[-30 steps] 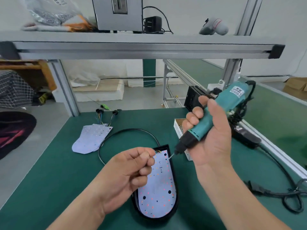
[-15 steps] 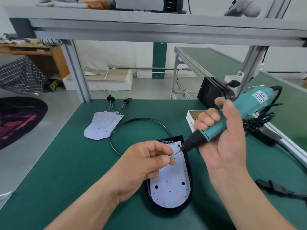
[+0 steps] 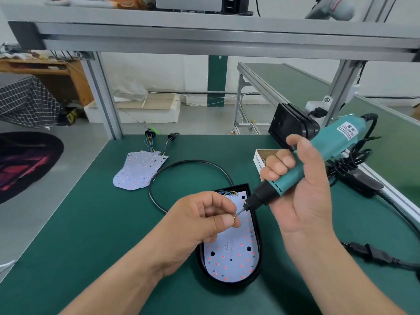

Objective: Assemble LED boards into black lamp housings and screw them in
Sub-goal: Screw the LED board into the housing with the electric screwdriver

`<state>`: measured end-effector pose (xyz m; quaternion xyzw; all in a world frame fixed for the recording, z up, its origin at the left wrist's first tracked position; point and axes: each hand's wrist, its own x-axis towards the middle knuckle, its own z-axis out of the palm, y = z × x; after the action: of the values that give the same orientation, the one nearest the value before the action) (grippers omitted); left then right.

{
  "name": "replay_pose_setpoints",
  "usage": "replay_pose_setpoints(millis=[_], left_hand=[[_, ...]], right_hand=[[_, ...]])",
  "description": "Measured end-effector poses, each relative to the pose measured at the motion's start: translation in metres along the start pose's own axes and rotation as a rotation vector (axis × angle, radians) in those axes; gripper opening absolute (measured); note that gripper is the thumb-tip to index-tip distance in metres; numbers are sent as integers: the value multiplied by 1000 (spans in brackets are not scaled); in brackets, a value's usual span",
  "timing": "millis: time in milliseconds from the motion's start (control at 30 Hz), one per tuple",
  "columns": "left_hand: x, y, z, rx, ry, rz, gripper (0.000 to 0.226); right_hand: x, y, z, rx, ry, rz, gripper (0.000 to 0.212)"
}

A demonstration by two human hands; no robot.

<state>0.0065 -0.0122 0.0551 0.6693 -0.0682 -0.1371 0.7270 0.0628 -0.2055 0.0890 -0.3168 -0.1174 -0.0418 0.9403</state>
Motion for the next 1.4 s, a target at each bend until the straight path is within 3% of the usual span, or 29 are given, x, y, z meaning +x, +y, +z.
replay_pose_setpoints(millis=[333,500,733,933,1067,1233,1400], left_hand=[[0,-5,2,310,63,85,16],[1,-7,3,293,92,86,19],[3,-8,0,312,92,74,14],[4,-10,-1,292,68,89,16],[5,-9,-4,342,139,130,17],[10,-11,-20,679,338,125,4],[6,-13,-12,1098,194,84,47]], right_hand=[[1,6,-4,-119,-7,56,15],[-1,8,-5,-112,-30,17,9],[2,12,-10,-21,90,43,18],[1,16,-11,11,97,57,15],[1,15,-11,35,120,74,19],[2,13,-12,22,94,86,13],[-3,11,-11,-72,51,137,10]])
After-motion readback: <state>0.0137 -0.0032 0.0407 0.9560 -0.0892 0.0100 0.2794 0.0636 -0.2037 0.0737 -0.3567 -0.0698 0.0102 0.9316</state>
